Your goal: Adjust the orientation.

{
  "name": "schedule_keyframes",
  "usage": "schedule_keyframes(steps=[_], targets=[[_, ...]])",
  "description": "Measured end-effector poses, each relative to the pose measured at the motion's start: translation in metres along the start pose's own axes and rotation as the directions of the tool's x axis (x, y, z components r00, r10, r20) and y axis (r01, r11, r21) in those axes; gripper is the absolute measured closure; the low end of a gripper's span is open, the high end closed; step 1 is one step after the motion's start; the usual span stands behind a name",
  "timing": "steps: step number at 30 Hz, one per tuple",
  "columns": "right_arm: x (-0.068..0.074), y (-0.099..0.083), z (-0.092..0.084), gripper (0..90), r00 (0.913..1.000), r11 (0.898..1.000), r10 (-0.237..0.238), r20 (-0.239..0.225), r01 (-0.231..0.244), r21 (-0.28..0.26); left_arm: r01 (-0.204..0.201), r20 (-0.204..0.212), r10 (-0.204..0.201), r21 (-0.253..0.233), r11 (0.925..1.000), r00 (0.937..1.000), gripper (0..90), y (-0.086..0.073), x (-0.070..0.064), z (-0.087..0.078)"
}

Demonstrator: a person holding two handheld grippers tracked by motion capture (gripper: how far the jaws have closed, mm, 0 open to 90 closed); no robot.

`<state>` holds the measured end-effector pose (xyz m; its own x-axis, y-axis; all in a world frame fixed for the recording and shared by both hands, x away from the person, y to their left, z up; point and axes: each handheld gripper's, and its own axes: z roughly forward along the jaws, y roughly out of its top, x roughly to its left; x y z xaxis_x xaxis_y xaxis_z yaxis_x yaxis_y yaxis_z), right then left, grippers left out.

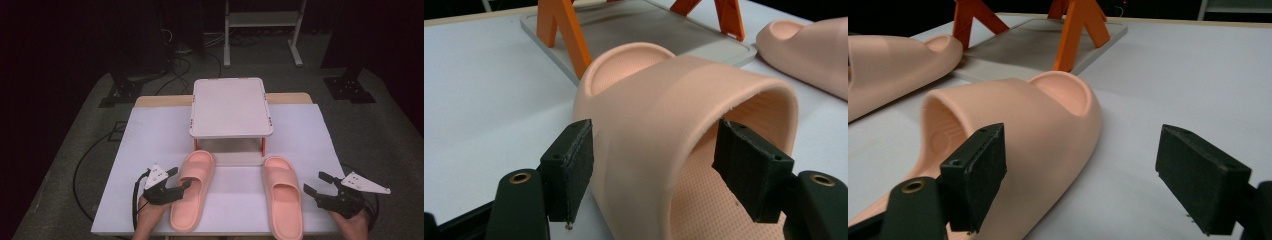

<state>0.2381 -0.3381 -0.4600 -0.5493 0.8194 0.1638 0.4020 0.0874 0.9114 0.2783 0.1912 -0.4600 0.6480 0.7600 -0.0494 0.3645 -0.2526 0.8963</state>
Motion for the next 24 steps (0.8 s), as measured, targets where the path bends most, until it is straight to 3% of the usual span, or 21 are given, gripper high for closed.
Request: schedule_keyframes(steps=[13,18,24], targets=[[0.022,-0.003,0.006,19.1,0.9964,0.999,-0.041,-0.074,0.042,0.015,-0.006,-0.014,0.006,0.025,0.9997,0.9999,42.5,-0.003,-0.001,0.002],[0.027,-0.003,0.015,20.4,0.9959,0.997,-0.068,-0.060,0.071,0.040,-0.002,-0.025,0.002,0.022,0.9998,0.9997,45.8,-0.003,-0.001,0.001],[0.028,-0.005,0.023,24.1,0.9969,0.994,-0.069,-0.038,0.071,0.077,0.004,-0.031,-0.003,0.018,0.9998,0.9995,50.0,-0.004,-0.001,0.000]])
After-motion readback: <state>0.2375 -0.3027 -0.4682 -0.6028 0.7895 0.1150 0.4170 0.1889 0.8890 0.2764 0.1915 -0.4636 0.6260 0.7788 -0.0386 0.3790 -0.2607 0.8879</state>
